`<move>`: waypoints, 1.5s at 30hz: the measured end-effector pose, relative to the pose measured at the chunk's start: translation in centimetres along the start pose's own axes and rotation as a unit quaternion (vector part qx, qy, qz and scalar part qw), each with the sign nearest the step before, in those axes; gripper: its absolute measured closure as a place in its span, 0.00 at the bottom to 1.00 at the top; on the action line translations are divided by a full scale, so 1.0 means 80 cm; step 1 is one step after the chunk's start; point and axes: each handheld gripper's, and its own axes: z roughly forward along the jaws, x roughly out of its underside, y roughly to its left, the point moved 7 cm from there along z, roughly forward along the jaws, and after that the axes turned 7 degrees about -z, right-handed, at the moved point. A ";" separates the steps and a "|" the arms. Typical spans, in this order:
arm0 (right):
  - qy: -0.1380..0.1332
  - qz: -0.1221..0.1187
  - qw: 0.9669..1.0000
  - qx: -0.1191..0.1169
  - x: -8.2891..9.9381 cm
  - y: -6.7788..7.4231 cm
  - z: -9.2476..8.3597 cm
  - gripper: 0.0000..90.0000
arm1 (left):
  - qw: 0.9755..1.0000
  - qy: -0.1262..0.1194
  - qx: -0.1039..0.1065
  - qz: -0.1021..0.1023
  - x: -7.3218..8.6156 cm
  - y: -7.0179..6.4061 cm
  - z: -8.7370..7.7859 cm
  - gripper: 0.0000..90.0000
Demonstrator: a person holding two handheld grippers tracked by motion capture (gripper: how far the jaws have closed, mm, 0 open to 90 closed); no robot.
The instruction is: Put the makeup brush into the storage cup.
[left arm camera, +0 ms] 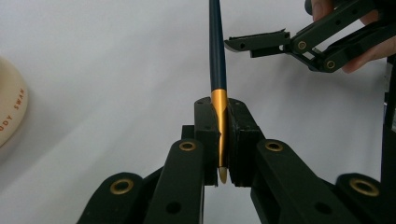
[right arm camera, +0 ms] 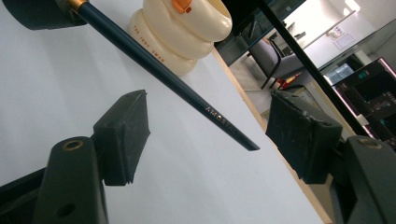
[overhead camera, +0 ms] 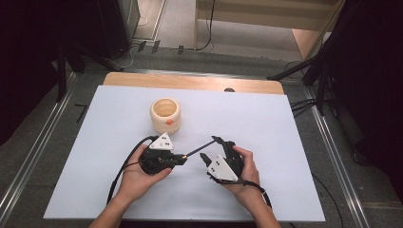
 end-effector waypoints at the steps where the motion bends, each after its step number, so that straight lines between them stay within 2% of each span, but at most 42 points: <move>1: 0.000 -0.001 1.000 0.001 -0.001 0.000 0.000 0.34 | 1.000 0.002 0.000 0.001 0.000 0.000 0.000 0.96; 10: -0.003 -0.037 0.999 0.014 -0.003 0.001 0.002 0.36 | 1.000 0.006 0.003 0.004 0.001 -0.003 0.003 0.96; 16: -0.007 -0.066 0.998 0.018 -0.006 0.005 0.002 0.43 | 1.000 0.007 0.003 0.005 0.001 -0.004 0.004 0.96; 22: 0.000 -0.059 0.998 0.017 -0.005 0.005 0.001 0.52 | 1.000 0.004 0.004 0.005 0.000 -0.004 0.003 0.96; 30: 0.020 -0.105 0.994 0.019 0.000 0.005 0.003 0.61 | 1.000 0.009 0.005 0.007 0.001 -0.006 0.005 0.96; 40: 0.027 -0.127 0.992 0.009 0.000 0.004 0.002 0.76 | 1.000 0.005 0.007 0.004 0.000 -0.006 0.005 0.96; 45: 0.031 -0.139 0.990 0.003 0.000 0.006 0.003 0.79 | 1.000 0.005 0.005 0.005 0.000 -0.005 0.005 0.96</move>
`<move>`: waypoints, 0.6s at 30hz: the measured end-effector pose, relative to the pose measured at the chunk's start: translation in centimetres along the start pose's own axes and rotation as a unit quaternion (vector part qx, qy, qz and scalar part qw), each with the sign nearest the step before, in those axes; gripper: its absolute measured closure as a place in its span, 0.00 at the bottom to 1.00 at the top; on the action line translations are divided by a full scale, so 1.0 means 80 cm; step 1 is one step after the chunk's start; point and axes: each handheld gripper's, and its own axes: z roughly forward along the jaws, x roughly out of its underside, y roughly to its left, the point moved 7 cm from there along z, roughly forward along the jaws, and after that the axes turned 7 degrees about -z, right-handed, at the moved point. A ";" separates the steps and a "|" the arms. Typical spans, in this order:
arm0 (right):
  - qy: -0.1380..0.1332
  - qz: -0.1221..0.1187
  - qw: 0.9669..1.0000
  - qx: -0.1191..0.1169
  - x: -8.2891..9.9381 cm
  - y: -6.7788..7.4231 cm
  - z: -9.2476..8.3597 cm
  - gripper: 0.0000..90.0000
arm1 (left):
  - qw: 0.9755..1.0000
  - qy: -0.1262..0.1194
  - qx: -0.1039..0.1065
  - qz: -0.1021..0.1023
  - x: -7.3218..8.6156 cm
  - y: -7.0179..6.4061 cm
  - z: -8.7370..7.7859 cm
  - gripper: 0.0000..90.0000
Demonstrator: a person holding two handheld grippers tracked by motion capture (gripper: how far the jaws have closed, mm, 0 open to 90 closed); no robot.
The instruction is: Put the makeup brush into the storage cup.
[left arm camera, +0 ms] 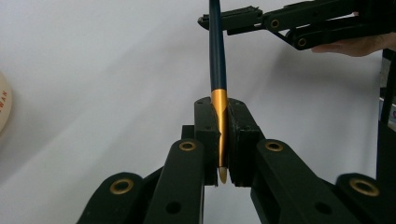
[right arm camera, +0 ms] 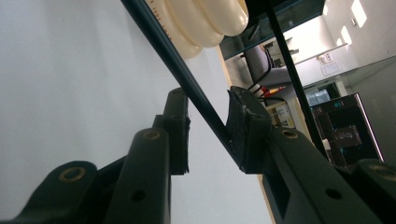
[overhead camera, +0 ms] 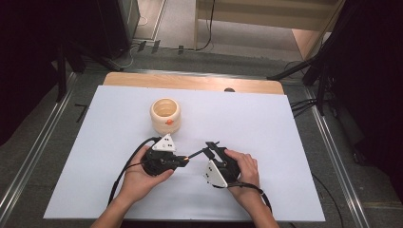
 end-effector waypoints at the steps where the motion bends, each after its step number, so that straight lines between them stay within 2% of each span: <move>1: 0.003 -0.004 1.000 -0.003 0.000 0.001 0.000 0.80 | 1.000 0.000 0.001 0.001 0.000 0.000 0.000 0.96; 5: 0.010 -0.021 1.000 -0.016 0.001 0.006 0.001 0.85 | 1.000 -0.004 0.005 -0.005 0.000 0.001 -0.002 0.95; 8: 0.014 -0.037 0.999 -0.037 0.002 0.012 0.003 0.91 | 1.000 -0.022 0.010 -0.007 -0.002 0.004 -0.005 0.94; 9: 0.013 -0.044 0.998 -0.045 0.002 0.016 0.004 0.95 | 1.000 -0.029 0.009 -0.007 -0.003 0.005 -0.007 0.88; 11: 0.010 -0.030 0.998 -0.051 0.001 0.019 0.005 0.95 | 0.999 -0.045 0.007 -0.009 -0.006 0.006 -0.010 0.67; 13: 0.016 -0.030 0.998 -0.054 0.002 0.019 0.006 0.96 | 0.998 -0.066 0.011 -0.018 -0.009 0.006 -0.014 0.57; 18: 0.016 0.017 0.998 -0.055 0.005 0.012 0.004 0.95 | 0.995 -0.095 0.015 -0.030 -0.013 0.011 -0.022 0.54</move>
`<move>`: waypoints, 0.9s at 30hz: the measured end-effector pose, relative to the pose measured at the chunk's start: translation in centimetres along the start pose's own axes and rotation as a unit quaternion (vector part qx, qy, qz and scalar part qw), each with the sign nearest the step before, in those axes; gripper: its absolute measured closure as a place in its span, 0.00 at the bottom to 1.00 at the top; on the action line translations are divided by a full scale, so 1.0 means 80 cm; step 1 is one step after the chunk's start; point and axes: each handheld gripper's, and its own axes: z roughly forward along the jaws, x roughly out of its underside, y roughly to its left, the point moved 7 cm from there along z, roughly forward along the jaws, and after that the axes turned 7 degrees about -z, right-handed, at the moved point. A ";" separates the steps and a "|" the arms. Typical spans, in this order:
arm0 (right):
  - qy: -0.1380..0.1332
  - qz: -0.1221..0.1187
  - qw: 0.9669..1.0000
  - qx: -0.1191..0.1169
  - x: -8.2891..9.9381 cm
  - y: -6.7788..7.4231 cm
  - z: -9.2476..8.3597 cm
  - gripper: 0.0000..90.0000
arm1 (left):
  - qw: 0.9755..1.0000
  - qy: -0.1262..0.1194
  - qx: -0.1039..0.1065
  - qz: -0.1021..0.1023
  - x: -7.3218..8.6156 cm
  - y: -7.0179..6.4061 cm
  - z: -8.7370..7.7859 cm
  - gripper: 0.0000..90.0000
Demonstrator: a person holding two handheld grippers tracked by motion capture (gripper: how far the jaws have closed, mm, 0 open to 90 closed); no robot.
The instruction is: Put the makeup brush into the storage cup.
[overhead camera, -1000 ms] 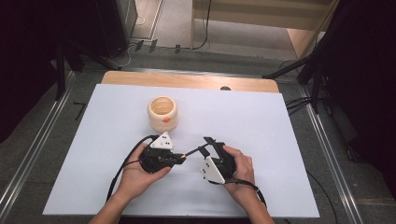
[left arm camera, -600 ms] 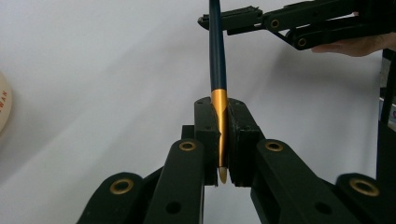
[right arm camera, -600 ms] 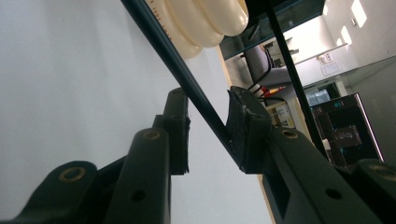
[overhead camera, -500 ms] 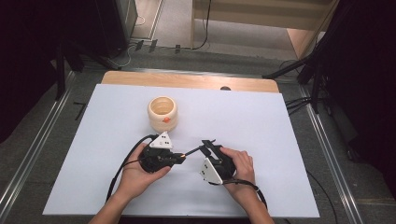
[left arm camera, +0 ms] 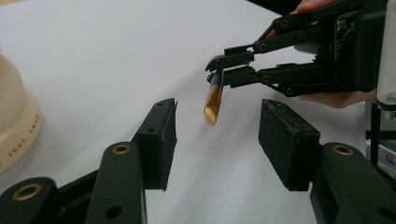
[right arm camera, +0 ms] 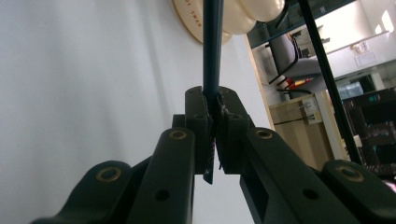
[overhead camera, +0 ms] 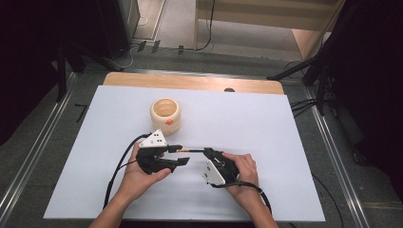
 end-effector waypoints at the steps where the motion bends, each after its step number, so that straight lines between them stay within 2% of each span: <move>1: -0.003 0.012 1.000 -0.001 0.001 -0.001 0.000 0.95 | 1.000 -0.007 0.002 -0.001 -0.001 0.000 -0.001 0.54; 3: -0.006 0.041 0.999 -0.006 0.002 -0.003 -0.001 0.95 | 1.000 -0.021 0.004 -0.004 -0.003 0.001 -0.004 0.55; 5: -0.015 0.086 0.996 -0.012 0.000 -0.003 -0.002 0.95 | 0.999 -0.033 0.008 -0.005 -0.005 0.001 -0.006 0.55; 7: -0.027 0.127 0.991 -0.018 -0.002 -0.004 -0.003 0.95 | 0.999 -0.043 0.008 -0.002 -0.007 0.000 -0.007 0.55; 8: -0.032 0.139 0.990 -0.017 -0.002 -0.007 -0.004 0.95 | 0.999 -0.048 0.005 0.002 -0.008 0.000 -0.007 0.55; 10: -0.045 0.175 0.983 -0.027 -0.005 -0.007 -0.006 0.95 | 0.998 -0.058 0.003 0.009 -0.009 -0.002 -0.008 0.55; 13: -0.060 0.228 0.971 -0.040 -0.009 -0.007 -0.008 0.95 | 0.997 -0.074 0.006 0.013 -0.012 -0.006 -0.007 0.56; 15: -0.074 0.259 0.962 -0.050 -0.014 -0.007 -0.009 0.95 | 0.996 -0.086 0.013 0.013 -0.013 -0.007 -0.007 0.56; 17: -0.090 0.295 0.949 -0.064 -0.019 -0.006 -0.010 0.95 | 0.995 -0.102 0.016 0.013 -0.015 -0.008 -0.006 0.56; 19: -0.102 0.317 0.940 -0.076 -0.024 -0.005 -0.012 0.95 | 0.993 -0.113 0.019 0.013 -0.016 -0.007 -0.005 0.58; 21: -0.112 0.328 0.934 -0.082 -0.027 -0.006 -0.013 0.95 | 0.992 -0.125 0.025 0.012 -0.017 -0.007 -0.006 0.59; 24: -0.129 0.357 0.921 -0.092 -0.031 -0.007 -0.015 0.95 | 0.990 -0.139 0.035 0.007 -0.019 -0.007 -0.007 0.62; 26: -0.137 0.369 0.914 -0.097 -0.033 -0.007 -0.015 0.95 | 0.988 -0.148 0.044 0.001 -0.020 -0.008 -0.008 0.63; 27: -0.139 0.371 0.913 -0.098 -0.034 -0.006 -0.015 0.95 | 0.988 -0.149 0.045 0.000 -0.021 -0.008 -0.008 0.64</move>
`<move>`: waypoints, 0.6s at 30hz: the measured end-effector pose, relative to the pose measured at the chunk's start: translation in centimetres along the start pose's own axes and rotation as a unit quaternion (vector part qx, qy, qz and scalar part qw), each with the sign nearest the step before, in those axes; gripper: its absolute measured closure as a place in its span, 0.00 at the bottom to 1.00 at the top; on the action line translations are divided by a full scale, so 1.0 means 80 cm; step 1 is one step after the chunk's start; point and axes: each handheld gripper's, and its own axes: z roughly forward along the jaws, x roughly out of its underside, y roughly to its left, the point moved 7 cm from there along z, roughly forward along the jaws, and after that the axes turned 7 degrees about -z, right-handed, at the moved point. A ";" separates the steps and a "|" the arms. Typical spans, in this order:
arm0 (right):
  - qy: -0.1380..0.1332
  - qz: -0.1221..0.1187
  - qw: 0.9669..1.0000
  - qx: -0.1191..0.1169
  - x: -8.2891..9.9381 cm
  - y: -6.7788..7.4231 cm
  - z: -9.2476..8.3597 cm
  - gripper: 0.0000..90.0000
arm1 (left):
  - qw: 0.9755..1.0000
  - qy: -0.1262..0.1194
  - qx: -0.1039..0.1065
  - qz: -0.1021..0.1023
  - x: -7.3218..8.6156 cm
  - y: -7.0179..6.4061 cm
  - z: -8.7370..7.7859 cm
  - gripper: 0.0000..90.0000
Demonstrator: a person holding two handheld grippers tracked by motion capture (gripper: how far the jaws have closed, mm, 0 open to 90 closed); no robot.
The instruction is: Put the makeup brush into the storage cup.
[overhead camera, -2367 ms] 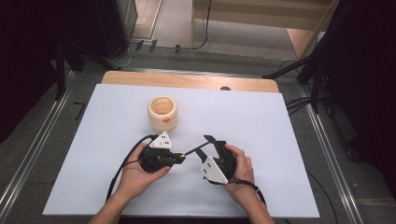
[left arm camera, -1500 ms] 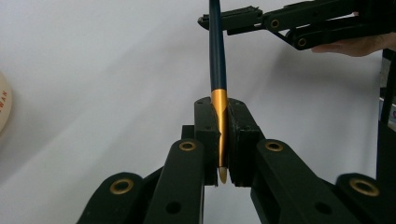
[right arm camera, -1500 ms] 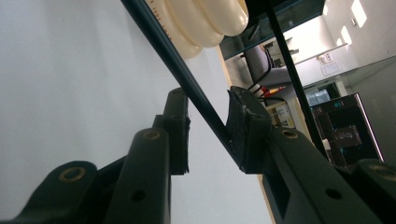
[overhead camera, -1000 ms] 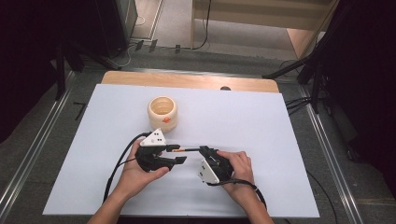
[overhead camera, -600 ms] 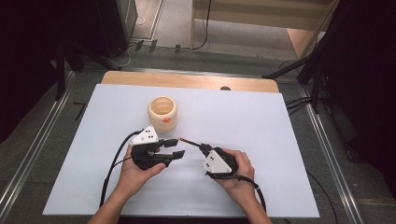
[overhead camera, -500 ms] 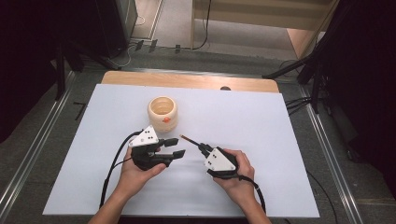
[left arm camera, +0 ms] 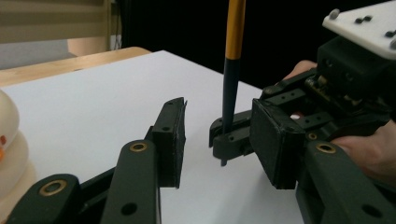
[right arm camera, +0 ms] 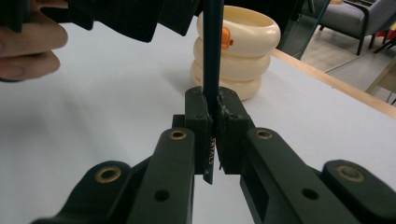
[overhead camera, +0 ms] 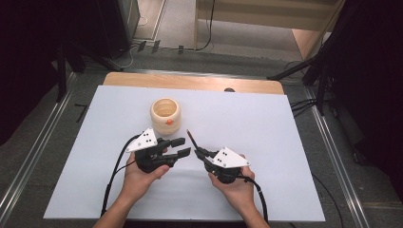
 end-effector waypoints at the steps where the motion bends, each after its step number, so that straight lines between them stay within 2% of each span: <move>1: -0.002 0.005 1.000 -0.002 0.000 0.001 0.001 0.95 | 1.000 -0.002 0.001 -0.001 0.000 0.000 0.000 0.65; 6: -0.006 0.022 1.000 -0.019 0.000 0.008 0.004 0.95 | 1.000 -0.008 0.016 -0.005 -0.001 -0.002 0.001 0.71; 18: -0.011 0.029 0.999 -0.035 -0.001 0.024 0.012 0.95 | 0.999 -0.018 0.029 -0.008 -0.004 -0.005 0.000 0.79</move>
